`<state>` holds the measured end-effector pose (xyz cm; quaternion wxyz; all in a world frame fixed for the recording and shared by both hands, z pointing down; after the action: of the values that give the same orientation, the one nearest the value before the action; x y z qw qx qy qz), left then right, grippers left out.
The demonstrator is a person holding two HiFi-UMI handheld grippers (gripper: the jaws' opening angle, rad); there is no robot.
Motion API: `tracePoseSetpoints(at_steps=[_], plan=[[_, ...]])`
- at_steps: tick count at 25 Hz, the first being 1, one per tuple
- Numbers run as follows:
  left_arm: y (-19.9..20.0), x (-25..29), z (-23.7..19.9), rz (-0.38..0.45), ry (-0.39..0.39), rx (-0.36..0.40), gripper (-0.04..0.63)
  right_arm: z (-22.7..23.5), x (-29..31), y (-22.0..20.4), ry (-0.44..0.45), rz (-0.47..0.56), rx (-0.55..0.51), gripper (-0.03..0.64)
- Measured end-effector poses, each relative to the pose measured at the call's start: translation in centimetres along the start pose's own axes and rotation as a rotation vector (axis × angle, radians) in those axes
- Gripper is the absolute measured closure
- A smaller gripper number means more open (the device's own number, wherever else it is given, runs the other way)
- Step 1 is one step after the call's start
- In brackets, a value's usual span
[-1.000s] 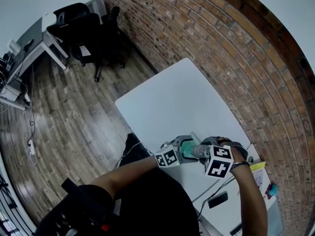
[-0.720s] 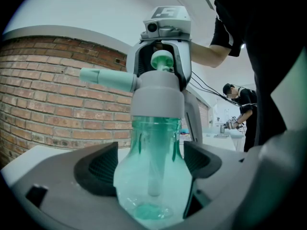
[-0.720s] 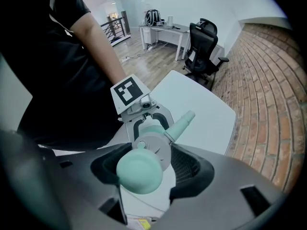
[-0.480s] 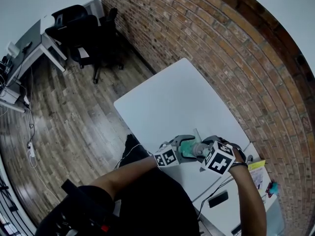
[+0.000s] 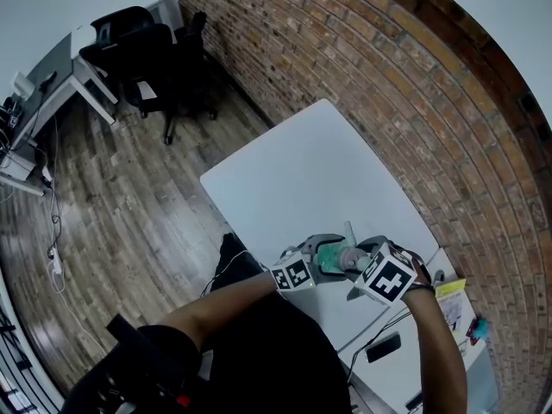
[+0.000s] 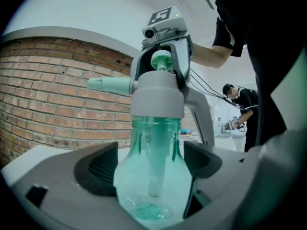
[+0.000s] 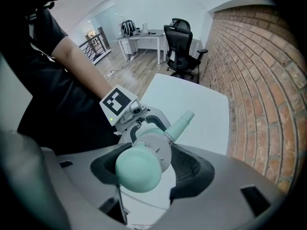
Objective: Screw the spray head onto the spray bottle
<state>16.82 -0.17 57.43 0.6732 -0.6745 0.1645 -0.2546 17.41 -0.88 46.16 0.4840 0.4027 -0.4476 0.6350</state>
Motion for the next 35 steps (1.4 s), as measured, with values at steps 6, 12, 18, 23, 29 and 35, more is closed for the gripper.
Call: tracePoseSetpoints(at_steps=[6,12,18,23,29,35], plan=[[0.0,-0.2,0.0,-0.002,-0.003,-0.002,0.178,0.0,0.0,0.1,0.009,0.03,0.089,0.357],[-0.6,-0.1,0.1,-0.014,0.003,-0.02,0.178,-0.1,-0.1,0.0,0.012,0.027,0.081,0.357],[-0.9,0.0,0.2,-0.023,-0.003,-0.025,0.178,0.0,-0.1,0.0,0.007,0.034,0.02,0.357],[-0.9,-0.2,0.5,-0.025,-0.016,-0.025,0.178,-0.9,-0.5,0.1,0.015,-0.016,-0.079,0.357],[-0.7,-0.1,0.5,-0.018,-0.014,-0.019,0.178,-1.7,-2.1,0.7,0.031,-0.001,-0.181,0.357],[-0.9,-0.1,0.5,-0.02,-0.013,-0.021,0.178,-2.8,-2.2,0.3,0.075,-0.072,-0.324,0.357]])
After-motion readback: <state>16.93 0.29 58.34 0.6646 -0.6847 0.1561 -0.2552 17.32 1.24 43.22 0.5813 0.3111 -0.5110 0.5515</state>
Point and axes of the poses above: the fingertips, and each gripper's own axes: x forward along the fingers, z to its right, y out of its top, the point moved 4 cm from there along -x, backward along the fingers, and after that the axes turned 13 degrees about y, right-handed, at the moved point
